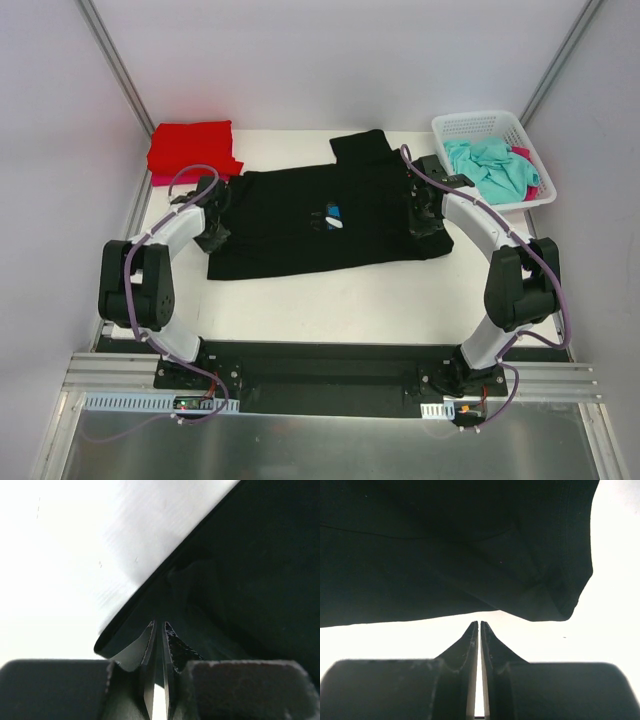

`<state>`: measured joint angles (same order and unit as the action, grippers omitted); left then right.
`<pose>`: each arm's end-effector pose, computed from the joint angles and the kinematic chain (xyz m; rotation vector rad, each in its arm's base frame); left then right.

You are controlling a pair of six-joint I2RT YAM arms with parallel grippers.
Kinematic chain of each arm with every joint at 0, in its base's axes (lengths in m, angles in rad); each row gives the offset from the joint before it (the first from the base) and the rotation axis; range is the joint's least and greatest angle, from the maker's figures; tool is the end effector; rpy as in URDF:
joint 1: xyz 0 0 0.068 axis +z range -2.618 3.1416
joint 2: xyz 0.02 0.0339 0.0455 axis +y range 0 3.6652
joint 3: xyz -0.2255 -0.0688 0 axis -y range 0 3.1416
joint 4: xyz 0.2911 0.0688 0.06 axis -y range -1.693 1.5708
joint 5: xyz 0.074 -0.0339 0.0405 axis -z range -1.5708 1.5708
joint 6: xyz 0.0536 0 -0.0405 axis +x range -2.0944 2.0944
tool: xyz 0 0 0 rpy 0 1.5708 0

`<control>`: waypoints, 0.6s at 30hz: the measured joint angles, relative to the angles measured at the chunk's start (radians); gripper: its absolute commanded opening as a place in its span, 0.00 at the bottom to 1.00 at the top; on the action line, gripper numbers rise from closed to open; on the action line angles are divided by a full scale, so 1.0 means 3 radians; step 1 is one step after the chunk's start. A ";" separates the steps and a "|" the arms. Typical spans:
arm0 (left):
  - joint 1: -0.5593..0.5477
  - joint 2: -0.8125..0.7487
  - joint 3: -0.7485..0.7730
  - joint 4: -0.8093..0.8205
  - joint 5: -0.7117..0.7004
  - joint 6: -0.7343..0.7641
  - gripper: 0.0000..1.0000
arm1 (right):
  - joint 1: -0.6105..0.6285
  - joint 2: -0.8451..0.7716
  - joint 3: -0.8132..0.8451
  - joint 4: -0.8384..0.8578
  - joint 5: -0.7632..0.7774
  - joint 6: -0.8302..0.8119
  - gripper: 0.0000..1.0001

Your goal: Fold and stack the t-shirts

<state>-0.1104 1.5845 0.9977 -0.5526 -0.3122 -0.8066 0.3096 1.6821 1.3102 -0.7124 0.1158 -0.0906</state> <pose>0.3507 -0.0223 0.1142 -0.9779 2.4302 0.1156 0.3805 0.1152 0.1752 -0.4884 2.5995 -0.0807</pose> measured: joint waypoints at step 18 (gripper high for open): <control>0.0112 0.1104 0.1005 0.0174 0.0075 0.0168 0.08 | 0.0000 0.0000 -0.0001 0.0000 0.0011 -0.0022 0.06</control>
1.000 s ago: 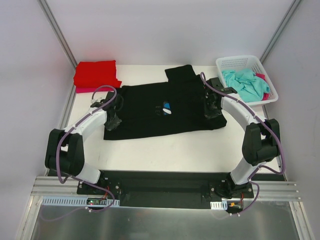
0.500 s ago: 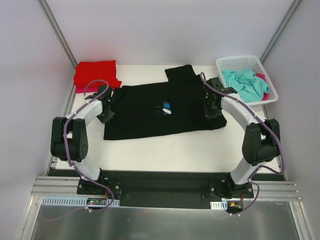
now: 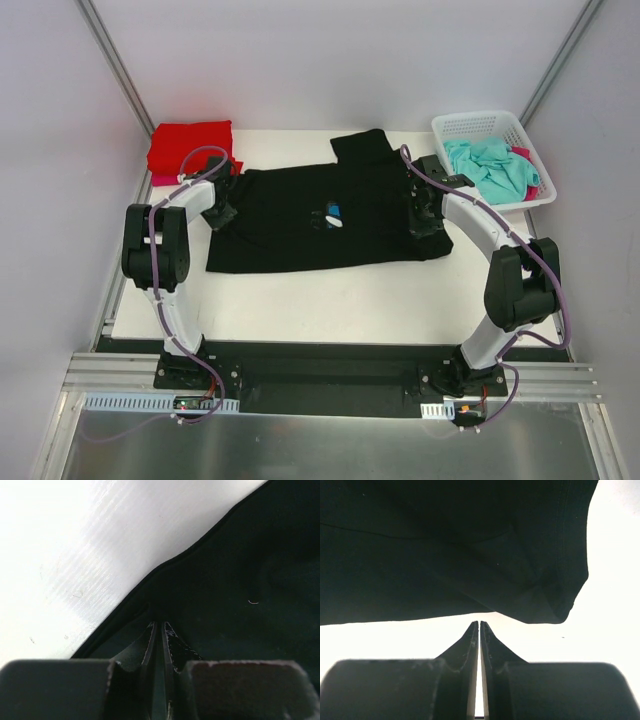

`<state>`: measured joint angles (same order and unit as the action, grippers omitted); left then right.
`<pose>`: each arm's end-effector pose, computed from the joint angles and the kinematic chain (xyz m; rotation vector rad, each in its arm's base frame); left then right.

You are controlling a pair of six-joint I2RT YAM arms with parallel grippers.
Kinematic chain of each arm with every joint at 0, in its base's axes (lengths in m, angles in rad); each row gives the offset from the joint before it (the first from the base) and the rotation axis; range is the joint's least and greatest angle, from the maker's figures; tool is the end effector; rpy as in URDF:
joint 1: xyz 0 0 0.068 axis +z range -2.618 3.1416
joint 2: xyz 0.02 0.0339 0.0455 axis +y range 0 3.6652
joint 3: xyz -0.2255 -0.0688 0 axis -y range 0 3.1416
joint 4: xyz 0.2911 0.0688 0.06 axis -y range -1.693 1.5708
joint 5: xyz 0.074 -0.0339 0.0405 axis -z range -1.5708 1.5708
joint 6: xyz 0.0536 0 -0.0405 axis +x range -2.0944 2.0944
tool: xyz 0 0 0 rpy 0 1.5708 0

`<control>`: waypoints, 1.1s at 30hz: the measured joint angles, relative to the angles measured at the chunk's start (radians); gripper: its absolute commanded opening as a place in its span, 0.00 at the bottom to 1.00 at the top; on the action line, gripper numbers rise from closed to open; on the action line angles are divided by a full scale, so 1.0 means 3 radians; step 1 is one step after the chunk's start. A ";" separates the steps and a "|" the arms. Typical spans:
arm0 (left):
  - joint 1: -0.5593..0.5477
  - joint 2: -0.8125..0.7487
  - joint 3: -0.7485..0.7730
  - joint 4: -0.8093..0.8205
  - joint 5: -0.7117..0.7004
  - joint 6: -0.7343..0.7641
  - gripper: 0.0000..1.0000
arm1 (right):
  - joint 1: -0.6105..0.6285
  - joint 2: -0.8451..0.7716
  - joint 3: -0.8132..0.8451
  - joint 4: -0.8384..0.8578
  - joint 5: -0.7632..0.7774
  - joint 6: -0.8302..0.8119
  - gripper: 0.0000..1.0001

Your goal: Fold and stack the t-shirts

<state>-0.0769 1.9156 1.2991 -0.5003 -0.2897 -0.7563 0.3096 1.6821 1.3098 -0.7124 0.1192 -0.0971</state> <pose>0.4233 -0.0173 0.0937 -0.9529 2.4323 0.1042 0.3805 0.1150 0.1751 -0.4958 2.5982 -0.0874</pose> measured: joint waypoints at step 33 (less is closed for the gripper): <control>-0.0633 -0.1481 -0.1348 -0.0186 0.0421 0.0039 0.79 | -0.0327 0.0652 -0.0028 0.0268 -0.0327 0.0178 0.05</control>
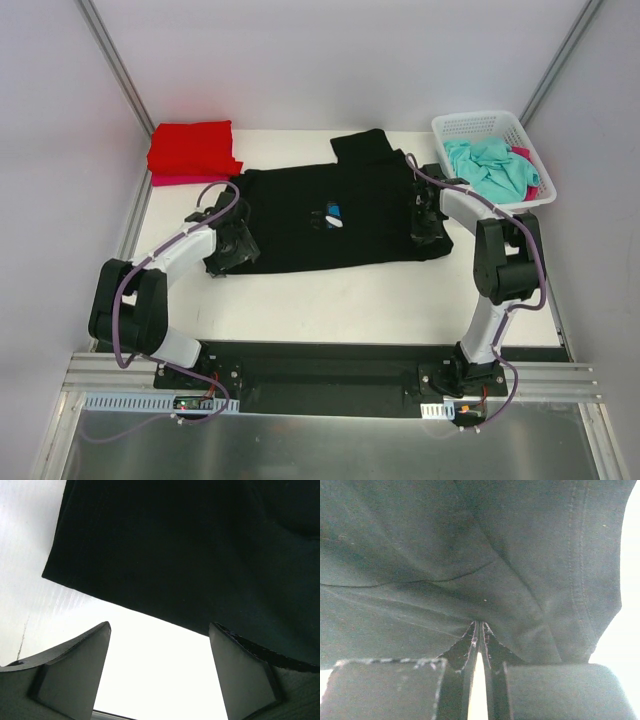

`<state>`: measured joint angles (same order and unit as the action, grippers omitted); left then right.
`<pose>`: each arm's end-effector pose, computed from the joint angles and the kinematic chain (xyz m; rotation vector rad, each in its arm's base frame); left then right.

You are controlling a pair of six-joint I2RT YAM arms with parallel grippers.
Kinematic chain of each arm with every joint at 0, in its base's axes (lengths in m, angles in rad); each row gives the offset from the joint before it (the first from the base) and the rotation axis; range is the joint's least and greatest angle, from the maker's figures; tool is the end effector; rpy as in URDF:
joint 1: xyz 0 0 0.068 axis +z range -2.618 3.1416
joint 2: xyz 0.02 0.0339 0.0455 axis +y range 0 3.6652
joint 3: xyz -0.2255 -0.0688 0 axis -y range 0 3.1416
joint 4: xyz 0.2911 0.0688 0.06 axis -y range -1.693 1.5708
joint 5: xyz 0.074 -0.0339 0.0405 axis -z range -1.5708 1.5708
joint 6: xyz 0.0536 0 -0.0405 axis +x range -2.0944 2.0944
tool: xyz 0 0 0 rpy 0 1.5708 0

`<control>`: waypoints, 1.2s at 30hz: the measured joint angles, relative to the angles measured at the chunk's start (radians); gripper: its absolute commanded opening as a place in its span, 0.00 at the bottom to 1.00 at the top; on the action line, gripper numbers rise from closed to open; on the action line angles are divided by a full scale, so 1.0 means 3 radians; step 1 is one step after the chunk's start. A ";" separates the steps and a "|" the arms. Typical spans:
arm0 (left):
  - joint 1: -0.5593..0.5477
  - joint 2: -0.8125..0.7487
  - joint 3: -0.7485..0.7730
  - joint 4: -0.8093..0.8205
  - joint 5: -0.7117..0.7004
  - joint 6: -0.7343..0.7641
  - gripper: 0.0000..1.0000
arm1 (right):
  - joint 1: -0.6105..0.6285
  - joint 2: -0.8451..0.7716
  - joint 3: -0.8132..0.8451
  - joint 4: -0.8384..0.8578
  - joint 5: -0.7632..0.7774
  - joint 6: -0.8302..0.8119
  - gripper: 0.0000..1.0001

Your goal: Fold and stack the t-shirts

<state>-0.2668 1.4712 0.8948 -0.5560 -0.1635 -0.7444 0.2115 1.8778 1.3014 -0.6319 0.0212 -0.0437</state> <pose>0.3189 -0.0781 0.1147 -0.6812 2.5913 -0.0970 0.4013 0.0850 0.1008 -0.3482 2.7567 0.0133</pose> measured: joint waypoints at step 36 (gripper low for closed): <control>0.0388 0.0387 0.0009 0.0215 -0.0151 0.0108 0.66 | -0.0034 -0.0441 -0.0032 -0.0364 0.0264 0.0004 0.02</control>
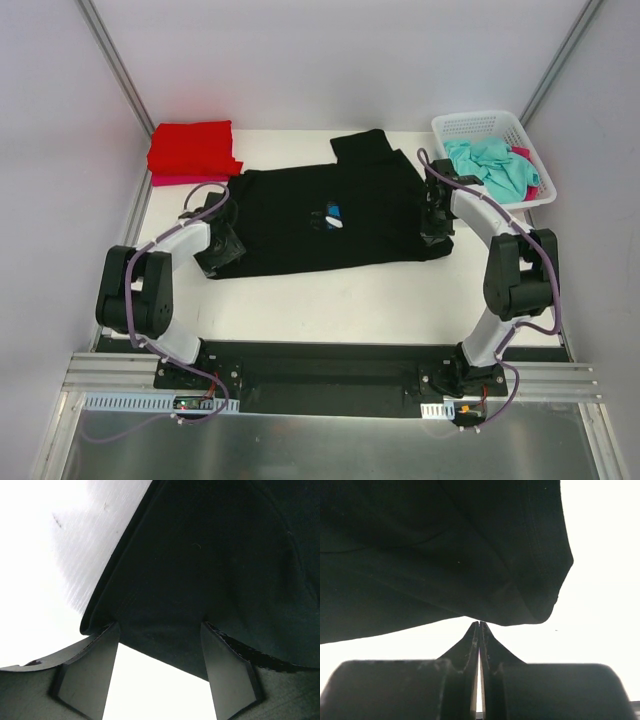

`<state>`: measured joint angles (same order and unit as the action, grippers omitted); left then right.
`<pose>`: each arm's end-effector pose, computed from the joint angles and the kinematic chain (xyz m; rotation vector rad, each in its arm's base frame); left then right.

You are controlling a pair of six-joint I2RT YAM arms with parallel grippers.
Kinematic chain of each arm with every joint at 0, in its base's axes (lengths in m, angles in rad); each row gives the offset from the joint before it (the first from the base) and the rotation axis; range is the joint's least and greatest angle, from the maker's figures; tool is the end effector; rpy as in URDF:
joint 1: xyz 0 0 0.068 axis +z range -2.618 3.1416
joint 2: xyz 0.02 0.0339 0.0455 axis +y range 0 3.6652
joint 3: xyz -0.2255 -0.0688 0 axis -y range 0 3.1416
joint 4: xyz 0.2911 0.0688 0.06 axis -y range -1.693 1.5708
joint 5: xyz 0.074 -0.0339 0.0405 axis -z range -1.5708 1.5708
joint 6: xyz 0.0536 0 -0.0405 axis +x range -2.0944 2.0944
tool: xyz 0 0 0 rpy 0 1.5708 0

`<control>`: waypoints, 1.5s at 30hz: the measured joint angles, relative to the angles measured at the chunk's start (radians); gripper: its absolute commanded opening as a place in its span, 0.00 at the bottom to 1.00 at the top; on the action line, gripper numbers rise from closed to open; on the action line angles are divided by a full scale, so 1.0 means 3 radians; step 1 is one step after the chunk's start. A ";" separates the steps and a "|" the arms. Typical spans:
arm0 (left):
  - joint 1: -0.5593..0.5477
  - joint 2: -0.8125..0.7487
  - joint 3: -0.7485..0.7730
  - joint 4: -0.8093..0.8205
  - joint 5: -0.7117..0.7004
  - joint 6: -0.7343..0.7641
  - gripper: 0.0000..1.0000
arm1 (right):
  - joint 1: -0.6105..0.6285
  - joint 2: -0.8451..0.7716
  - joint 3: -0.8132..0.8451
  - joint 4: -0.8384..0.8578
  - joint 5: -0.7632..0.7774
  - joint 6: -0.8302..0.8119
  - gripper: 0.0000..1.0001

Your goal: Fold and stack the t-shirts

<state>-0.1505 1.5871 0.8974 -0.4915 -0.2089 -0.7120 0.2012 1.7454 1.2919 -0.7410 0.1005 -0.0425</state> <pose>0.3323 -0.0392 0.0831 -0.8024 2.5807 0.0345 0.3871 0.0735 0.1436 -0.3089 2.7400 -0.0966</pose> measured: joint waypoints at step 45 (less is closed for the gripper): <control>0.0159 -0.0666 -0.0643 0.0064 -0.0032 -0.0043 0.68 | -0.0272 0.0501 -0.0024 0.0175 -0.0050 0.0488 0.01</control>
<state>-0.1028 1.3872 0.7044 -0.4725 -0.2184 -0.7250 0.1196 1.8957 1.2846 -0.6884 0.0856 0.1040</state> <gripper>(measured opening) 0.682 0.015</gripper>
